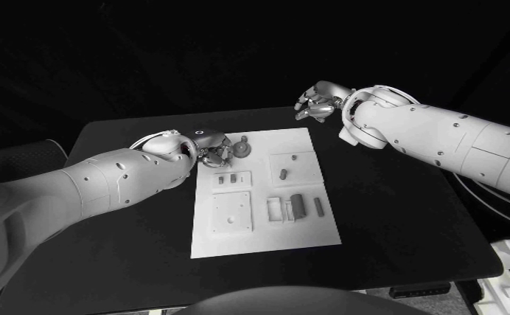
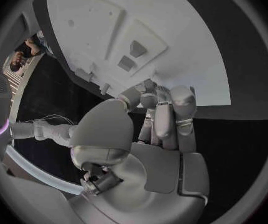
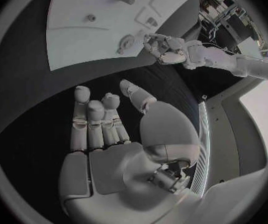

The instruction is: Assemble the parts on the task board

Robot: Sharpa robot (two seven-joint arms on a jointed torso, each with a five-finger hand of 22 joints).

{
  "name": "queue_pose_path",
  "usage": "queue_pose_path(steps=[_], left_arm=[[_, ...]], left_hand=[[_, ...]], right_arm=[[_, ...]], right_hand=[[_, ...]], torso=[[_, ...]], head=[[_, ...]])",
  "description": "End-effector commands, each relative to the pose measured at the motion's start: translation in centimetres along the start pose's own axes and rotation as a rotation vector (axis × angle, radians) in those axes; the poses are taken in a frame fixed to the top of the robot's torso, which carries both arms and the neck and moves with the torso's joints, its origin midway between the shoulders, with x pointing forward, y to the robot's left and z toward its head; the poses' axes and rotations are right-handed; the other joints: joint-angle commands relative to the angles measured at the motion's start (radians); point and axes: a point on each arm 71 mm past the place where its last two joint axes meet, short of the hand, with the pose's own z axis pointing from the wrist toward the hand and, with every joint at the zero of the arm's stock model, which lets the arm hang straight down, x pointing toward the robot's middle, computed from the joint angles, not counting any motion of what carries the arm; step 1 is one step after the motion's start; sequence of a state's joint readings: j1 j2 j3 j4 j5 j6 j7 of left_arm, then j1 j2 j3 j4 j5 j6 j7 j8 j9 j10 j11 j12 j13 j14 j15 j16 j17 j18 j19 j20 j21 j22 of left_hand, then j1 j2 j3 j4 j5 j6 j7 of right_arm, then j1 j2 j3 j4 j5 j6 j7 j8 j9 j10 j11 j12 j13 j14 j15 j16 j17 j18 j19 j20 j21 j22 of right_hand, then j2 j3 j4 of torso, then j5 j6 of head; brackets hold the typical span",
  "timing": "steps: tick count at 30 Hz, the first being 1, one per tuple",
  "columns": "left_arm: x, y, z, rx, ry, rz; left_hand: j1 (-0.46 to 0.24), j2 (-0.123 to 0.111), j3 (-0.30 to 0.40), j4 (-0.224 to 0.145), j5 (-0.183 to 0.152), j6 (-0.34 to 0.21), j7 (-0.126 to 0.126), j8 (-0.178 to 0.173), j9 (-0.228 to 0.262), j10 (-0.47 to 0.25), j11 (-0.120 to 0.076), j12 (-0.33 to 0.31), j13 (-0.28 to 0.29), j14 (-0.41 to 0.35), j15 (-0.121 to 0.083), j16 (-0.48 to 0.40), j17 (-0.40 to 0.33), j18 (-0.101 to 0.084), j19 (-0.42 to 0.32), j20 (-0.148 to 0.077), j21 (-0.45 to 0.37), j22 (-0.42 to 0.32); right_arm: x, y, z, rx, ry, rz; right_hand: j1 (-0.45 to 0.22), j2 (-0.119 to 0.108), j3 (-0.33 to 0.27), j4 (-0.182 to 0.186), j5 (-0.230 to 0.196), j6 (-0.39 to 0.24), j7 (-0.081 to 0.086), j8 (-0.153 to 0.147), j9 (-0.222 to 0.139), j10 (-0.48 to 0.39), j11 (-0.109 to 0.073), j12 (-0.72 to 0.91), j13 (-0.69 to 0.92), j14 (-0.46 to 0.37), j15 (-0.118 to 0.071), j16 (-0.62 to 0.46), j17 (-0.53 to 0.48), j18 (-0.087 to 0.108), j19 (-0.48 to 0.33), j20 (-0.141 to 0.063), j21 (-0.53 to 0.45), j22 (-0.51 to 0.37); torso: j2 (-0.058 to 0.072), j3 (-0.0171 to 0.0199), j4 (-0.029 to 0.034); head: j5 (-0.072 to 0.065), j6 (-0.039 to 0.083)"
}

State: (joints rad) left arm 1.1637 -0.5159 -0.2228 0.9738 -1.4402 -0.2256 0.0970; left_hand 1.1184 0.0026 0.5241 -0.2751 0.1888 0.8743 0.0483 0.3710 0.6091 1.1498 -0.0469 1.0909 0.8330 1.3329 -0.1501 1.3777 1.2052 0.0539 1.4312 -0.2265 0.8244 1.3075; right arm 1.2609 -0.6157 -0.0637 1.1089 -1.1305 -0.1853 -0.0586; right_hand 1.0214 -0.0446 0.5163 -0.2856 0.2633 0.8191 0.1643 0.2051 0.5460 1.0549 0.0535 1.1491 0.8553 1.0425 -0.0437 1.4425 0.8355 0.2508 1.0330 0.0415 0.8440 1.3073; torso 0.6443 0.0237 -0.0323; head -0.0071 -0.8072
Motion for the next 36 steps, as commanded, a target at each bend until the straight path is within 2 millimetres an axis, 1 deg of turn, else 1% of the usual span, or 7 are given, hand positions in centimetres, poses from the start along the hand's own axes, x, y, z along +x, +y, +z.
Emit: queue_pose_path(steps=[1,7,8,14,22,36], left_arm=[[0.16,-0.23,0.12,0.006,0.014,-0.005],[0.2,-0.14,0.16,0.004,0.017,0.0],[0.22,-0.13,0.17,0.003,0.017,0.0],[0.41,-0.19,0.18,0.005,0.022,0.001],[0.68,-0.28,0.19,0.008,0.028,-0.001],[0.8,-0.4,0.31,0.01,0.033,0.0]], left_hand=[[-0.008,0.006,0.005,0.0,0.004,0.176,0.017,0.002,0.001,-0.005,0.001,-0.007,0.001,0.008,0.0,0.002,0.0,0.084,0.003,-0.005,0.004,0.013],[-0.008,0.006,0.006,0.0,0.004,0.175,0.017,0.002,0.002,-0.006,0.001,-0.007,0.002,0.008,0.0,0.002,0.0,0.084,0.003,-0.005,0.004,0.013],[-0.008,0.006,0.006,0.0,0.004,0.175,0.017,0.002,0.003,-0.006,0.001,-0.007,0.002,0.008,0.0,0.002,0.0,0.084,0.003,-0.005,0.003,0.013],[-0.008,0.006,0.006,0.0,0.004,0.175,0.017,0.001,0.003,-0.006,0.001,-0.007,0.002,0.008,0.0,0.002,0.0,0.084,0.003,-0.005,0.003,0.013],[-0.008,0.006,0.006,-0.001,0.004,0.175,0.017,0.001,0.005,-0.006,0.001,-0.007,0.002,0.008,0.0,0.002,0.001,0.084,0.003,-0.005,0.003,0.013],[-0.009,0.006,0.007,0.0,0.004,0.174,0.017,0.0,0.006,-0.006,0.001,-0.008,0.002,0.008,0.0,0.002,0.0,0.084,0.003,-0.006,0.003,0.013]], right_arm=[[0.02,0.09,0.01,-0.008,0.004,-0.002],[0.02,0.08,0.0,-0.008,0.004,-0.002],[0.02,0.09,0.0,-0.008,0.004,-0.002],[0.02,0.08,-0.01,-0.008,0.004,-0.002],[0.0,0.06,-0.02,-0.008,0.003,-0.002],[-0.03,0.01,-0.05,-0.007,0.003,-0.002]], right_hand=[[-0.007,0.0,0.004,0.002,0.002,0.001,0.005,0.005,-0.001,-0.006,0.001,0.005,-0.001,0.001,-0.007,0.007,-0.001,0.011,0.003,-0.003,-0.004,0.013],[-0.007,0.0,0.004,0.002,0.002,0.001,0.005,0.005,-0.001,-0.006,0.002,0.005,-0.001,0.001,-0.007,0.007,-0.001,0.011,0.003,-0.003,-0.004,0.013],[-0.007,0.0,0.004,0.002,0.002,0.001,0.005,0.005,-0.001,-0.006,0.002,0.005,-0.001,0.001,-0.007,0.007,-0.001,0.011,0.003,-0.003,-0.004,0.013],[-0.007,0.0,0.005,0.002,0.002,0.001,0.005,0.005,-0.001,-0.006,0.002,0.005,-0.001,0.001,-0.007,0.007,-0.001,0.011,0.003,-0.003,-0.004,0.013],[-0.008,0.0,0.005,0.002,0.002,0.001,0.005,0.005,-0.001,-0.006,0.002,0.005,-0.001,0.001,-0.007,0.007,-0.001,0.011,0.003,-0.003,-0.004,0.013],[-0.008,0.0,0.005,0.002,0.002,0.001,0.005,0.005,-0.001,-0.006,0.002,0.005,-0.001,0.001,-0.007,0.007,-0.001,0.011,0.003,-0.003,-0.004,0.013]], torso=[[0.0,0.0002,-0.0006],[0.0,0.0004,-0.0005],[0.0,0.001,-0.0004],[0.0,0.0007,-0.0002],[0.0,0.0002,-0.0005],[0.0,0.0004,0.0001]], head=[[-0.002,0.0],[-0.002,-0.001],[-0.002,-0.001],[-0.004,-0.004],[-0.003,-0.004],[-0.005,-0.006]])
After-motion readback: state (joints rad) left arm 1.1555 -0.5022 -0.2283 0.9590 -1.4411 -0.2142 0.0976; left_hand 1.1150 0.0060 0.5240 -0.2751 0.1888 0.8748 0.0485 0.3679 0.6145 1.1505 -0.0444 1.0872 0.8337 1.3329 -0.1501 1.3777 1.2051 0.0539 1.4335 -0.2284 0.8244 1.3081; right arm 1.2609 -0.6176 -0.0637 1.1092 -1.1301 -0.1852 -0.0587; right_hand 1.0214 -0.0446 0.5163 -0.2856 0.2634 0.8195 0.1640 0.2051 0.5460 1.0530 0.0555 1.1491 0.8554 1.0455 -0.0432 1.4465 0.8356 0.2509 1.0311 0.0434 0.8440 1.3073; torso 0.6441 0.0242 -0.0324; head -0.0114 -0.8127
